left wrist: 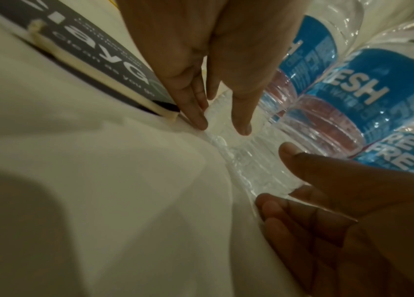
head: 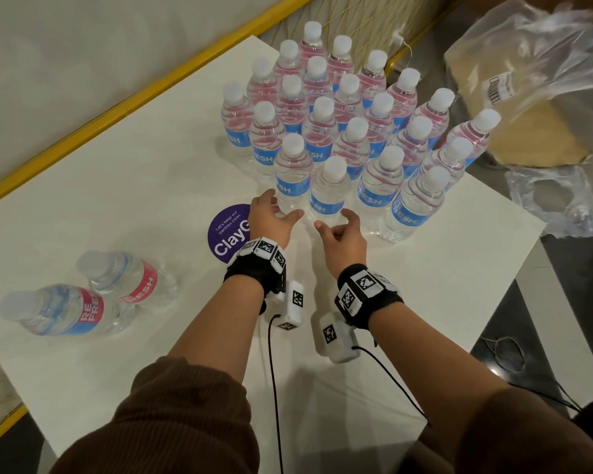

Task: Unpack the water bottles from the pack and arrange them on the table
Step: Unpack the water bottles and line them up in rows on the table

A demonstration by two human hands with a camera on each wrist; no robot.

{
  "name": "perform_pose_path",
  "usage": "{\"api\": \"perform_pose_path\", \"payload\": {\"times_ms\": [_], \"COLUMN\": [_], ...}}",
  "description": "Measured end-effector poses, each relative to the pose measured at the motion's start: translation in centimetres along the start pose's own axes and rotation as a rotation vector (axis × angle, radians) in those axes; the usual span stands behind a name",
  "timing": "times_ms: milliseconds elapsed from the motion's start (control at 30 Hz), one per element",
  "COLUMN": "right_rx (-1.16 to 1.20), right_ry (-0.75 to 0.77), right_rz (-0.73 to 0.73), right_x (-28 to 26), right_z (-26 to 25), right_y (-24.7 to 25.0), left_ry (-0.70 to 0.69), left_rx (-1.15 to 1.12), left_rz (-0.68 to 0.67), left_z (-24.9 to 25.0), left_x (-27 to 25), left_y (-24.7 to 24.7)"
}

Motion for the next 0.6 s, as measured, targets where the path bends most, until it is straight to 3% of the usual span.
{"api": "perform_pose_path", "payload": {"times_ms": [600], "right_rx": [0.013], "right_ry": [-0.057], "right_rz": [-0.01], "right_x": [0.6], "right_z": [0.1], "right_y": [0.0], "left_ry": [0.011], "left_rx": [0.004], "left_rz": [0.045], "left_z": [1.2], "left_x": [0.3], "left_y": [-0.3]}}
Point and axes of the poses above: each hand's wrist, its own x-axis towards the middle knuckle, its own y-axis out of the back of the hand, z = x × y, the point moved 3 cm from there along x, towards the middle knuckle, and after that the axes turned 3 degrees about y, right-handed, at the moved point
